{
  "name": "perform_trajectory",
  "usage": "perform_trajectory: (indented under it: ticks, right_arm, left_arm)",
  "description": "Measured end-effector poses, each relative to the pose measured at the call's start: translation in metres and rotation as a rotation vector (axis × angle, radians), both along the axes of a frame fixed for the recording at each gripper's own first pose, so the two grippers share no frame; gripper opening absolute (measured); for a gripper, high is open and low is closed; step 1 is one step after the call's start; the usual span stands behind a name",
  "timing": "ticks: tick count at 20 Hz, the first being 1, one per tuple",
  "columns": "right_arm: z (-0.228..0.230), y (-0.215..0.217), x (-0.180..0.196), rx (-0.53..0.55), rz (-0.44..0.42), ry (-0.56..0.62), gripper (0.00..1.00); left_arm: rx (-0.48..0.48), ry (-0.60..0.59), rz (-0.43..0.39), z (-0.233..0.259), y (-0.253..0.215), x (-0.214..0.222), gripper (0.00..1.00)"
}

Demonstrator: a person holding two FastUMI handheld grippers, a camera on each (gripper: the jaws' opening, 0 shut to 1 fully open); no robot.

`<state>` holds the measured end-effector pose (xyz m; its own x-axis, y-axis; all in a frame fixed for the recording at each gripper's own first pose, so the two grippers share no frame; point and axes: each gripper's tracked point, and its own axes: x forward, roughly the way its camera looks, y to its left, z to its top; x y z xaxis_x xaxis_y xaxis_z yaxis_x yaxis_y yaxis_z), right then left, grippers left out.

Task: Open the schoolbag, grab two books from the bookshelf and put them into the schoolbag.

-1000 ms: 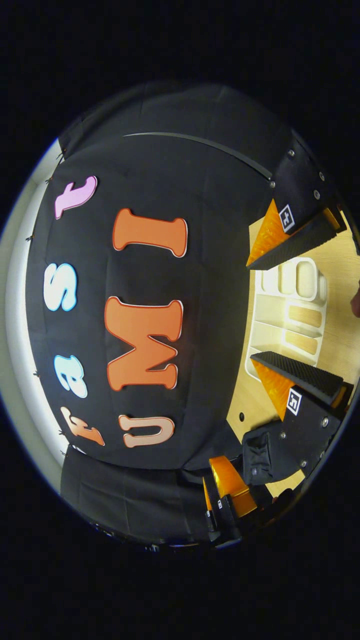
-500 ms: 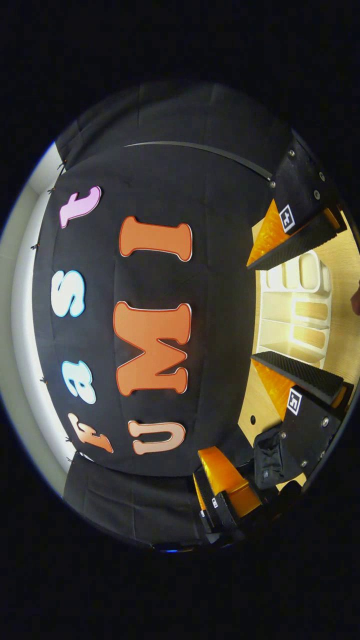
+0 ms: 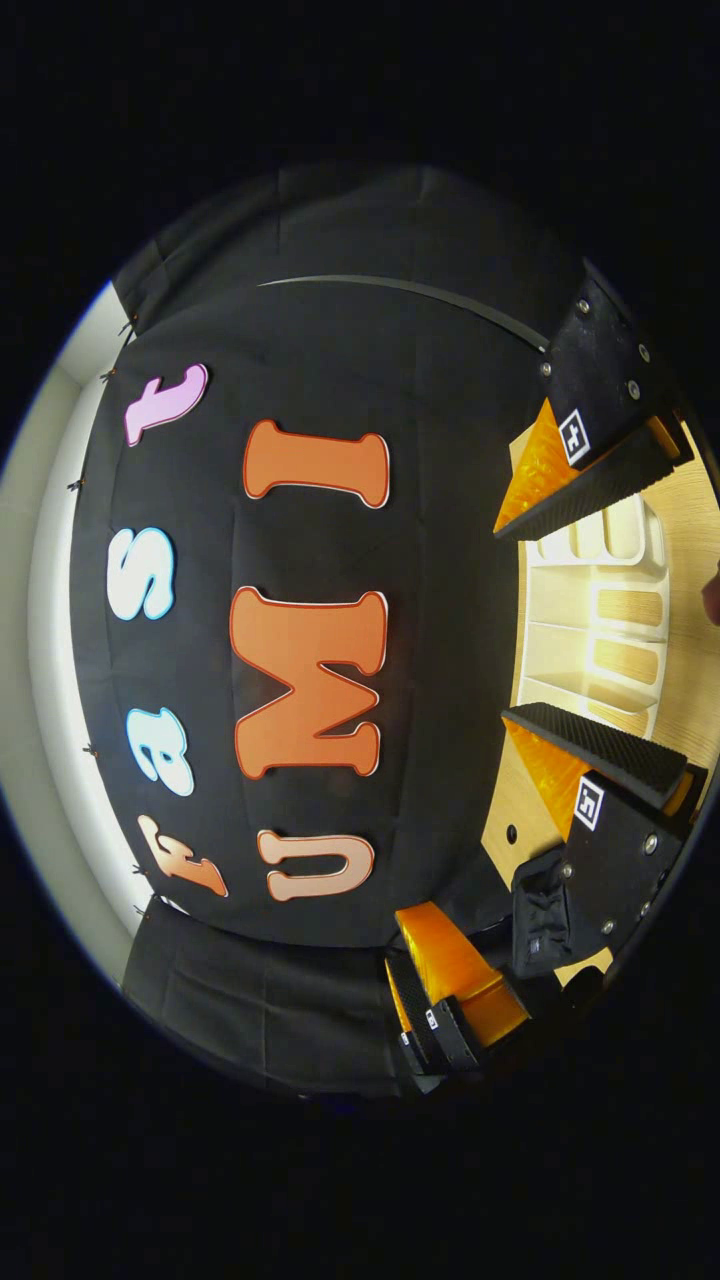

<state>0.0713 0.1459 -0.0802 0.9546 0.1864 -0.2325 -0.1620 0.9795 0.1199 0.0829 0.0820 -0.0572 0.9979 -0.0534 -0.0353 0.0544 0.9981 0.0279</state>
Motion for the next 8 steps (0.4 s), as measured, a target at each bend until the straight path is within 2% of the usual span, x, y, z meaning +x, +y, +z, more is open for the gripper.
perform_trajectory:
  ticks: [8]
  right_arm:
    - [-0.003,0.005,-0.011,-0.043,0.039,0.005,0.97]
  left_arm:
    - [0.078,0.040,-0.042,-0.012,-0.024,-0.016,0.94]
